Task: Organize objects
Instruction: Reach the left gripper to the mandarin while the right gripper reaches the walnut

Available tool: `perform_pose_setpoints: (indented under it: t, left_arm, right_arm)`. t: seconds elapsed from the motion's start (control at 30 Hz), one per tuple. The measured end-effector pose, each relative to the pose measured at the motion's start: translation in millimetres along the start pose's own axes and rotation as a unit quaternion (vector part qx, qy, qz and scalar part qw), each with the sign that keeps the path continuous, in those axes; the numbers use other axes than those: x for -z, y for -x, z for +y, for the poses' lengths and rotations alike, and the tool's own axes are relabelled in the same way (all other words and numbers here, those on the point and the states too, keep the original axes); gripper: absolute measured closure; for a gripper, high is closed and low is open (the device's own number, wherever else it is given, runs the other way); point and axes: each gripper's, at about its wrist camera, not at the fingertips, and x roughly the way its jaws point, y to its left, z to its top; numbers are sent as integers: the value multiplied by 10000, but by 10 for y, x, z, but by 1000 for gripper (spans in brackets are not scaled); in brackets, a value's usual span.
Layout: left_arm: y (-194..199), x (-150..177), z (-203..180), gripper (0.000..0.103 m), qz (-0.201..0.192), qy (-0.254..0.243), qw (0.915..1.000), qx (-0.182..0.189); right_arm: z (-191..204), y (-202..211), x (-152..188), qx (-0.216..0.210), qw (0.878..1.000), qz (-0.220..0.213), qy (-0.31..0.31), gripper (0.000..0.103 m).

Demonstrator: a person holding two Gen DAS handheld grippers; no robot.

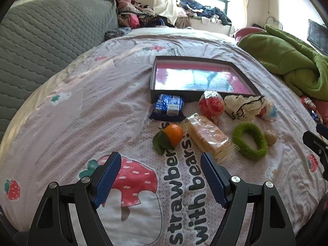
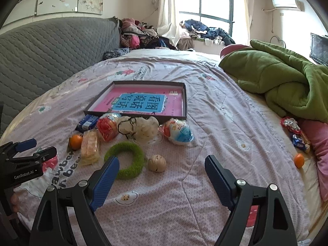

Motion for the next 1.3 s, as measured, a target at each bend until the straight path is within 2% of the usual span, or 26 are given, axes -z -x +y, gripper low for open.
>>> perform_pose_setpoints:
  t: [0.33, 0.6, 0.83, 1.0, 1.13, 1.23, 1.3]
  left_arm:
    - [-359, -71, -6, 23, 272, -140, 9995, -28]
    - [-568, -133, 29, 23, 372, -118, 9992, -12]
    - [-684, -223, 1, 22, 362, -235, 9991, -40]
    - [-811, -244, 34, 23, 450, -181, 9988, 27]
    - [-890, -256, 78, 23, 435, -91, 9989, 157]
    - [-915, -270, 78, 24, 413, -97, 9990, 160]
    - [-931, -276, 74, 28, 373, -116, 9991, 174]
  right_arm:
    - [-108, -244, 59, -25, 9994, 327, -71, 21]
    - [-98, -469, 114, 114, 9977, 645, 146, 34]
    - [-74, -696, 84, 61, 9961, 839, 277, 38]
    - [-41, -869, 81, -27, 9944, 1020, 260, 48]
    - [-19, -970, 78, -114, 9940, 1069, 214, 49]
    - [-1, -1040, 80, -170, 9935, 1116, 169, 56]
    - [15, -1079, 80, -193, 9931, 1142, 170, 60]
